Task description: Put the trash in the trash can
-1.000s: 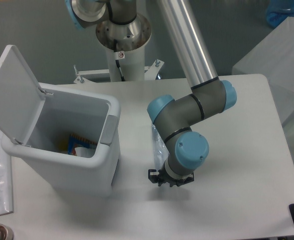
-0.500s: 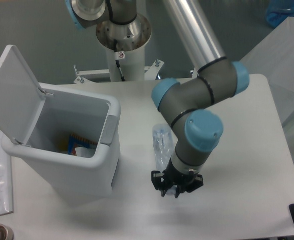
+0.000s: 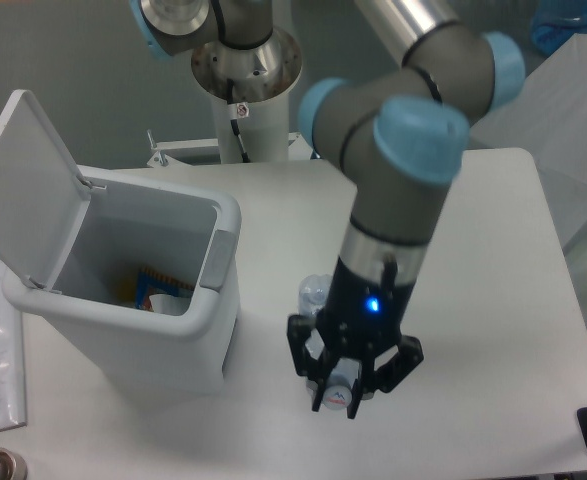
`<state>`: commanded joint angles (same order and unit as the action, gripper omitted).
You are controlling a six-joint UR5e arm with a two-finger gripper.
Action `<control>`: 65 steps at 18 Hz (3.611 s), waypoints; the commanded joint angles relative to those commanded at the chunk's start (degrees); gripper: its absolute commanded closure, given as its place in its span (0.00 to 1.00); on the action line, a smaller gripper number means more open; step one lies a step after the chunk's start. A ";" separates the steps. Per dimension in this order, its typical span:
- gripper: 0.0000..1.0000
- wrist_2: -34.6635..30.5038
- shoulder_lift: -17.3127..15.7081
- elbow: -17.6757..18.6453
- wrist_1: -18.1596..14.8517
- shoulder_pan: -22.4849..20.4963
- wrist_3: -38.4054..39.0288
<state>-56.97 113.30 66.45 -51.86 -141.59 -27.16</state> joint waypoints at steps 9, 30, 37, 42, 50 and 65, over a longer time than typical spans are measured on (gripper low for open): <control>0.97 7.91 -7.04 -0.70 0.44 -0.18 4.48; 0.54 10.30 -13.37 14.84 5.01 7.03 -1.65; 0.05 9.86 -13.54 17.93 5.10 7.03 -5.89; 0.00 9.86 -12.84 17.66 5.01 4.32 -6.24; 0.00 9.77 -7.93 16.09 4.31 -7.72 -8.88; 0.00 -12.36 2.97 12.92 -6.67 -14.24 -37.07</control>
<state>-69.33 116.27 79.37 -58.53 -155.83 -64.23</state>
